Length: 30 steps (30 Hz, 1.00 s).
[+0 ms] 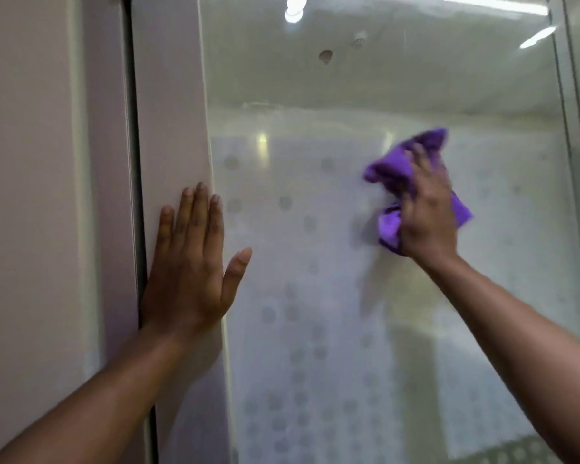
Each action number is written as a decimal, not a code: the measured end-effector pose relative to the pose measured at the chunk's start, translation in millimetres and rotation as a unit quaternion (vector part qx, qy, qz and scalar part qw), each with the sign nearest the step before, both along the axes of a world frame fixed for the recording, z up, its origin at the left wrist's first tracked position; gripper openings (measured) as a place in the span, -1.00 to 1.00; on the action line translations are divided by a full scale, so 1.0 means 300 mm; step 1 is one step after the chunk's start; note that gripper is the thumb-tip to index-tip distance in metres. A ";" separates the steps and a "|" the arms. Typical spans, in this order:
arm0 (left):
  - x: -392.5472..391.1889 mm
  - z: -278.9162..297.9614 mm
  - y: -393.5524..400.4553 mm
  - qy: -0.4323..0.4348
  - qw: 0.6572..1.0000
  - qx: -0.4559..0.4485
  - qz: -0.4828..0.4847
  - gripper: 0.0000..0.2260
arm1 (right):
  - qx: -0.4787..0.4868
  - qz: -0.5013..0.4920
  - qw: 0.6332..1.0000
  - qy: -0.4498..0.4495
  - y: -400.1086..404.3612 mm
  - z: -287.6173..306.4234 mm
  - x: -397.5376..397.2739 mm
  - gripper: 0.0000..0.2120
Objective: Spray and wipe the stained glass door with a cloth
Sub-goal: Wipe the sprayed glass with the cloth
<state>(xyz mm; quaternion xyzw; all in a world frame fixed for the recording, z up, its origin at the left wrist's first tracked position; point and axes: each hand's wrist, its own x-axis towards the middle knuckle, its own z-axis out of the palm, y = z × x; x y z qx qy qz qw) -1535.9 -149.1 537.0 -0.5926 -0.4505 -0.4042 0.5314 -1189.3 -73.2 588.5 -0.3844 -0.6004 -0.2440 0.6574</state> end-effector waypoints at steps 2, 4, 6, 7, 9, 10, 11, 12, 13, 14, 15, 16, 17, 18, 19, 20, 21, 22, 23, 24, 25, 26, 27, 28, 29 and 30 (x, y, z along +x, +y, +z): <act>0.003 0.003 0.003 -0.004 1.000 -0.004 0.007 -0.24 | -0.037 -0.014 0.988 0.149 0.013 -0.085 0.043 -0.42; 0.004 0.004 0.007 -0.005 1.000 -0.003 0.010 -0.23 | -0.066 -0.037 0.967 0.241 0.015 -0.123 0.002 -0.44; 0.005 0.005 0.008 -0.005 1.000 0.002 0.009 -0.23 | -0.072 -0.047 0.961 0.262 -0.004 -0.113 -0.111 -0.42; 0.005 0.005 0.007 -0.005 1.000 0.003 0.006 -0.23 | -0.065 -0.043 0.965 0.251 -0.022 -0.108 -0.190 -0.40; 0.004 0.001 0.004 -0.003 1.000 0.006 -0.004 -0.23 | -0.017 -0.011 0.984 0.178 -0.072 -0.129 -0.377 -0.38; 0.001 0.000 0.002 -0.002 1.000 0.006 -0.009 -0.24 | 0.009 0.004 0.993 0.117 -0.095 -0.155 -0.469 -0.39; -0.002 -0.002 -0.001 -0.003 1.000 0.004 -0.013 -0.24 | 0.028 0.021 0.998 0.046 -0.115 -0.188 -0.541 -0.41; -0.006 -0.004 -0.006 -0.005 1.000 0.000 -0.019 -0.24 | 0.041 0.038 0.998 -0.025 -0.129 -0.223 -0.579 -0.42; -0.008 -0.005 -0.010 -0.006 1.000 -0.004 -0.025 -0.24 | 0.048 0.052 0.994 -0.087 -0.133 -0.253 -0.574 -0.42; -0.009 -0.004 -0.013 -0.005 1.000 -0.005 -0.029 -0.24 | 0.052 0.063 0.987 -0.140 -0.129 -0.274 -0.533 -0.42; -0.009 -0.002 -0.015 -0.003 1.000 -0.005 -0.031 -0.24 | 0.052 0.063 0.979 -0.186 -0.118 -0.290 -0.468 -0.43; -0.009 0.000 -0.017 -0.002 0.999 -0.005 -0.031 -0.24 | 0.050 0.055 0.972 -0.222 -0.104 -0.306 -0.395 -0.44; -0.007 0.000 -0.019 -0.002 1.000 -0.006 -0.030 -0.25 | 0.042 0.042 0.970 -0.236 -0.086 -0.324 -0.316 -0.45; -0.005 -0.001 -0.019 -0.004 1.000 -0.006 -0.028 -0.25 | 0.028 0.030 0.974 -0.221 -0.066 -0.345 -0.232 -0.45; -0.002 -0.004 -0.016 -0.006 1.000 -0.005 -0.025 -0.25 | 0.013 0.023 0.984 -0.178 -0.046 -0.370 -0.149 -0.45; 0.000 -0.006 -0.013 -0.007 1.000 -0.002 -0.022 -0.25 | -0.002 0.022 0.994 -0.110 -0.030 -0.401 -0.076 -0.44; 0.001 -0.006 -0.008 -0.007 1.000 0.001 -0.020 -0.25 | -0.016 0.024 0.999 -0.022 -0.017 -0.436 -0.022 -0.43; 0.002 -0.005 -0.004 -0.008 1.000 0.003 -0.017 -0.26 | -0.024 0.026 0.997 0.072 -0.007 -0.469 0.003 -0.42; 0.002 -0.003 0.001 -0.007 1.000 0.005 -0.014 -0.26 | -0.029 0.023 0.987 0.158 0.001 -0.497 -0.002 -0.40; 0.002 -0.002 0.005 -0.005 1.000 0.005 -0.011 -0.26 | -0.030 0.016 0.973 0.227 0.003 -0.514 -0.034 -0.40; 0.002 -0.002 0.008 -0.002 1.000 0.005 -0.006 -0.27 | -0.031 0.008 0.960 0.279 0.000 -0.523 -0.087 -0.40; 0.001 -0.003 0.009 0.002 1.000 0.005 0.000 -0.27 | -0.032 0.004 0.949 0.312 -0.007 -0.525 -0.155 -0.41; 0.000 -0.003 0.009 0.006 1.000 0.005 0.007 -0.28 | -0.031 0.002 0.947 0.321 -0.020 -0.525 -0.236 -0.42; 0.001 -0.002 0.008 0.011 1.000 0.005 0.016 -0.28 | -0.027 0.001 0.952 0.304 -0.040 -0.526 -0.325 -0.40; 0.004 0.000 0.006 0.015 1.000 0.003 0.024 -0.29 | -0.025 -0.001 0.963 0.268 -0.067 -0.530 -0.412 -0.37; 0.007 0.000 0.002 0.017 0.999 -0.002 0.029 -0.29 | -0.025 -0.001 0.976 0.216 -0.095 -0.545 -0.491 -0.34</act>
